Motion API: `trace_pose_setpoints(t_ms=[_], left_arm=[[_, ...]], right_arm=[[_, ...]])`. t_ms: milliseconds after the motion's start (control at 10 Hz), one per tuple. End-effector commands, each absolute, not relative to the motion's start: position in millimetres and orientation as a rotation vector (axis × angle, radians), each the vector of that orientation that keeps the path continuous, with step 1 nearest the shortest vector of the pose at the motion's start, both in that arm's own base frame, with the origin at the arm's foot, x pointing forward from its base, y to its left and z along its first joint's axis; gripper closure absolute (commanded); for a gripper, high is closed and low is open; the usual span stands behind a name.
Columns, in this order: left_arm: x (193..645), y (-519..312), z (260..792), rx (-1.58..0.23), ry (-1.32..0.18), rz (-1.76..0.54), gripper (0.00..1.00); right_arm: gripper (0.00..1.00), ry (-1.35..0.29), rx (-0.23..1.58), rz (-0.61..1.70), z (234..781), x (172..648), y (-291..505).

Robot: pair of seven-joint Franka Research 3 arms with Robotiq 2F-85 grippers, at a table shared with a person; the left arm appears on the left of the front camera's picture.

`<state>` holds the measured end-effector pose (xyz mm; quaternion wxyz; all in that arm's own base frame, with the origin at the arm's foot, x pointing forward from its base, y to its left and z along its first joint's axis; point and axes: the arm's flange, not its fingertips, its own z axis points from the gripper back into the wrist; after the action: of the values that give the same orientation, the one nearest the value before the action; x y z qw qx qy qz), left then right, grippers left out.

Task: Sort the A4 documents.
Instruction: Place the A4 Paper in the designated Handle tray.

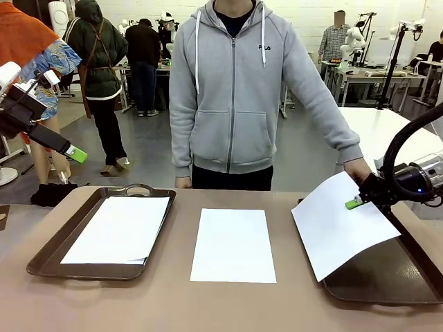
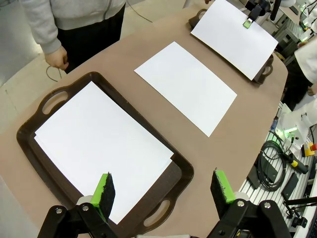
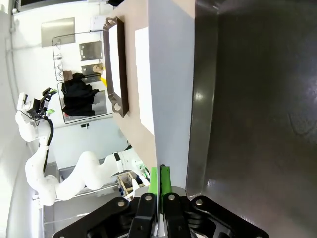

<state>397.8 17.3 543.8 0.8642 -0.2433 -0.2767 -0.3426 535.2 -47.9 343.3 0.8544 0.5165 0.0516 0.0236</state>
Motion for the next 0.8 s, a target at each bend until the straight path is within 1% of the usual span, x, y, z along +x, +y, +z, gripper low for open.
trace_pose_setpoints(t_ms=[0,400,700], left_arm=[[397,18,544,-0.526,-0.590,-0.727,0.00],[397,18,544,-0.526,-0.590,-0.727,0.00],[397,18,544,-0.526,-0.590,-0.727,0.00]], right_arm=[[0.99,0.133,1.054,0.075,347,538,-64],[0.99,0.082,0.797,0.032,338,529,-76],[0.99,0.059,0.707,-0.005,331,529,-75]])
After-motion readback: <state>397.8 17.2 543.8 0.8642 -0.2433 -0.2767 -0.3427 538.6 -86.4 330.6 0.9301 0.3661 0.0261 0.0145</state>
